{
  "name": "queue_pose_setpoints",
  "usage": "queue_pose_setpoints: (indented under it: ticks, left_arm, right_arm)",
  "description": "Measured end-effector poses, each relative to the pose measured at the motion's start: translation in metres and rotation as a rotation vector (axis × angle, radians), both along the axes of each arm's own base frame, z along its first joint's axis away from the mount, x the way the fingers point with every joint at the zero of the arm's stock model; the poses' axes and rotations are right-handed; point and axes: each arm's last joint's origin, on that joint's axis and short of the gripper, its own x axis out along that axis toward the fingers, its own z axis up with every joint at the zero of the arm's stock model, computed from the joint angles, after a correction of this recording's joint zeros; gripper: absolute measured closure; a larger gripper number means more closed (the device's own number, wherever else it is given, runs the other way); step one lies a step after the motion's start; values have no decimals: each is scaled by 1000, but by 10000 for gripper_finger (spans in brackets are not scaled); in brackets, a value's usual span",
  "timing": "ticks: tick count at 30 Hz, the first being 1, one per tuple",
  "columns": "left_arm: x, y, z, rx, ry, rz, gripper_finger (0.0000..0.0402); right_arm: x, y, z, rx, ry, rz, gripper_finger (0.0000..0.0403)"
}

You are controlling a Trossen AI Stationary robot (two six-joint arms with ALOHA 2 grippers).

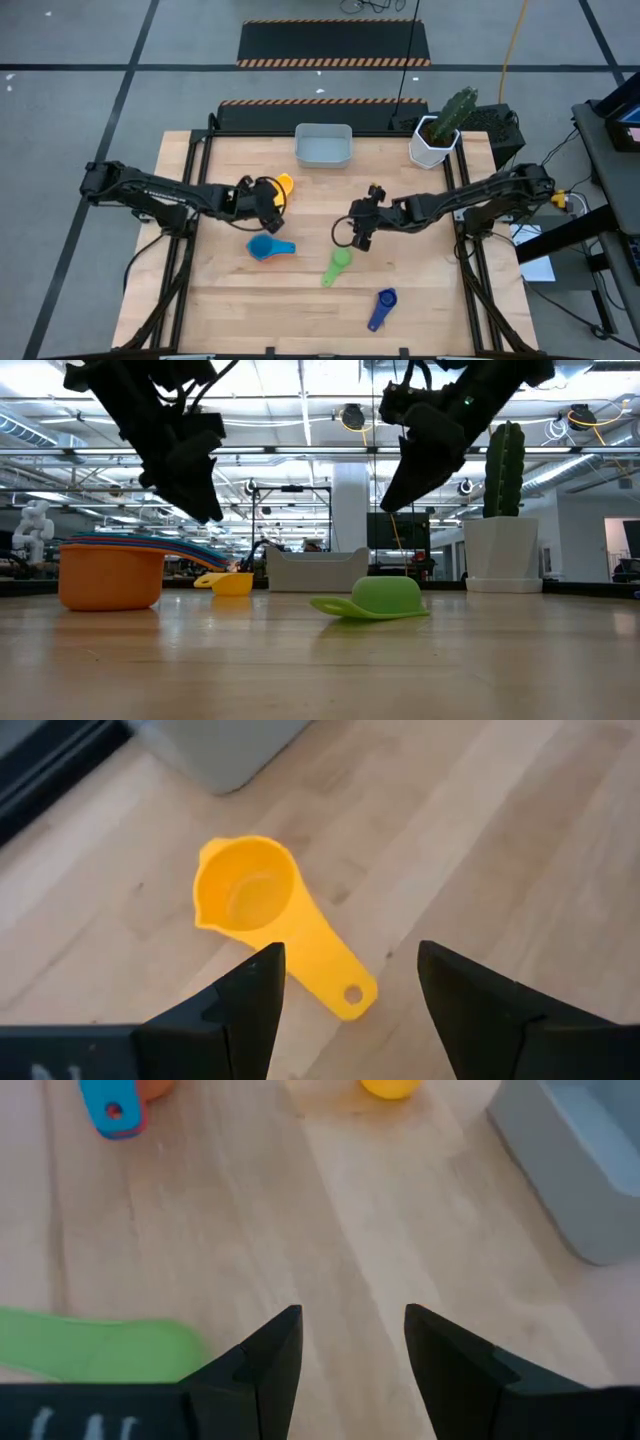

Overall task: Nest measuring cups in basket
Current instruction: Stack the yellow measuring cup into the light blue measuring cup

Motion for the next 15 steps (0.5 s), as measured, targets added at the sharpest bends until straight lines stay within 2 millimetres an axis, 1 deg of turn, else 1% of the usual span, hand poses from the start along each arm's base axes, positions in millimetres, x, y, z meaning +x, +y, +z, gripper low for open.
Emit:
queue_pose_setpoints:
  ticks: [4, 8, 11, 15]
  left_arm:
    - [0, 1, -1, -26, -24, 50, 170]
    - [2, 1, -8, -27, 9, 69, 170]
    - [7, 5, -19, -24, 58, 90, 170]
    - [11, 14, -35, -43, 115, 167, 170]
  right_arm:
    - [-2, 6, -8, 20, -35, 9, 231]
    - [-5, 11, -15, 42, -61, 9, 231]
    - [-5, 16, -15, 54, -86, 19, 231]
    - [-5, 24, -14, 59, -108, 43, 231]
